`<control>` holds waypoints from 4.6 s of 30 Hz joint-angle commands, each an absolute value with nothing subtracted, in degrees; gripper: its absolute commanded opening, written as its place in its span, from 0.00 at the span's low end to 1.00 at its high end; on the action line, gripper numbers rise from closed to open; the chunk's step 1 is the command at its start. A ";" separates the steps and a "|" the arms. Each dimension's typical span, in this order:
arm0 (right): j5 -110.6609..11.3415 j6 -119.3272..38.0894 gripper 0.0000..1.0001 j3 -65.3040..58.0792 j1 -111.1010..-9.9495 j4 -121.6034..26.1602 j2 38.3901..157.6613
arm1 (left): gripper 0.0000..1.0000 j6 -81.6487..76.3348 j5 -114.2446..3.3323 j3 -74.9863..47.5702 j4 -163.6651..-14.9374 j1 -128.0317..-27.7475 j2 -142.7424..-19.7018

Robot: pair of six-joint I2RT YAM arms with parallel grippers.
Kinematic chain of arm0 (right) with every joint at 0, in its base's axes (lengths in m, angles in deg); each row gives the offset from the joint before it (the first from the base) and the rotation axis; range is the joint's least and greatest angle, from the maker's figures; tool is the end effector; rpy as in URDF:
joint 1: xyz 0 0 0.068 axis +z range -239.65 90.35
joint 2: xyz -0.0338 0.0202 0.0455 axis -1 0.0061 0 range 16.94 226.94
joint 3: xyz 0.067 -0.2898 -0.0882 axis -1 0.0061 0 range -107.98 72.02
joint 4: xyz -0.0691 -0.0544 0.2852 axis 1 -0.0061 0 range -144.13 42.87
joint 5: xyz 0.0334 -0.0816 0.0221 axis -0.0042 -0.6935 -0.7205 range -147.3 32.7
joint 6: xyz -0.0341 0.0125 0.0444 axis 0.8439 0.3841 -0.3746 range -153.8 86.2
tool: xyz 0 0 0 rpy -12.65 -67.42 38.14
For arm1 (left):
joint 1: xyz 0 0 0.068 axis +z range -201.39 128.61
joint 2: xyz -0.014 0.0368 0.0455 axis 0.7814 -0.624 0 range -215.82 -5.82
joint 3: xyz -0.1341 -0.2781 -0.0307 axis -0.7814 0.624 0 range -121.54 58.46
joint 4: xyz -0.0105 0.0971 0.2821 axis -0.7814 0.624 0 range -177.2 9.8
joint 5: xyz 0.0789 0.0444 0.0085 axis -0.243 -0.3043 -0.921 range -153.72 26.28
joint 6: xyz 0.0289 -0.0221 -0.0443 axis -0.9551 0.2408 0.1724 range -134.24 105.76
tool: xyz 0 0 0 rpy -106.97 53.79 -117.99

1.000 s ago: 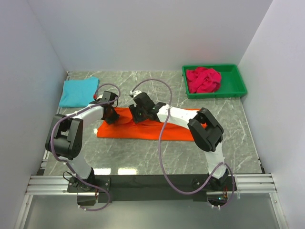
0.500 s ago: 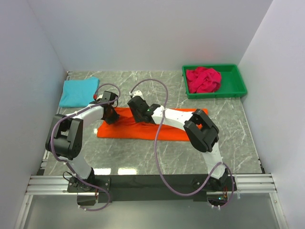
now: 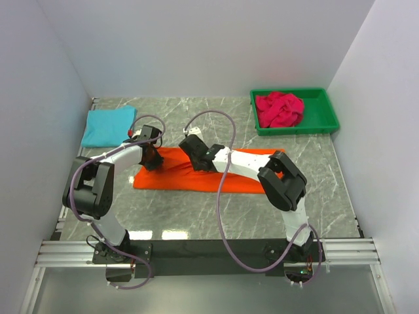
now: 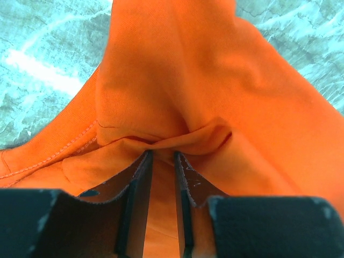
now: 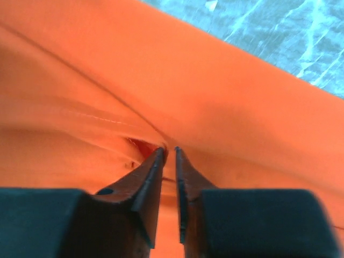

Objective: Fold and stack the t-shirts
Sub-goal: Fold the tshirt

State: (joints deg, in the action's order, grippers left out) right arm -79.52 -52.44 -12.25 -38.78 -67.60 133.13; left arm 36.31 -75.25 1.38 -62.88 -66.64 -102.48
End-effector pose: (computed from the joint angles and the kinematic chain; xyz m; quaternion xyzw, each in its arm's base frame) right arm 0.3239 0.3739 0.1973 -0.1981 0.9096 0.0304 0.3639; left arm 0.3518 -0.0875 0.1770 -0.3155 0.9167 -0.0399 0.2418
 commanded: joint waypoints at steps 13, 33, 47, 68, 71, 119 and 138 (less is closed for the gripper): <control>-67.94 -51.21 0.16 -6.99 -38.59 -62.86 126.81 | 0.35 37.36 -75.76 1.51 -63.20 -66.86 -99.51; -59.15 -58.05 0.36 -12.52 -47.11 -60.14 125.22 | 0.58 37.27 -69.35 1.16 -62.94 -66.95 -94.32; -53.53 -59.38 0.33 -16.92 -48.34 -56.53 135.07 | 0.44 36.65 -68.11 2.30 -65.75 -67.39 -98.89; -45.43 -54.46 0.22 -5.32 -47.03 -51.96 128.30 | 0.19 36.39 -71.98 3.53 -64.26 -66.95 -99.77; -46.49 -54.54 0.20 -5.14 -47.11 -53.45 129.35 | 0.18 36.48 -71.89 3.53 -64.17 -66.51 -99.68; -61.08 -53.14 0.50 3.37 -57.57 -80.08 114.51 | 0.75 40.17 -73.47 -0.60 -56.26 -70.64 -88.69; -57.22 -49.98 0.48 11.64 -57.05 -83.51 119.16 | 0.61 35.43 -76.90 -8.41 -58.19 -70.12 -111.53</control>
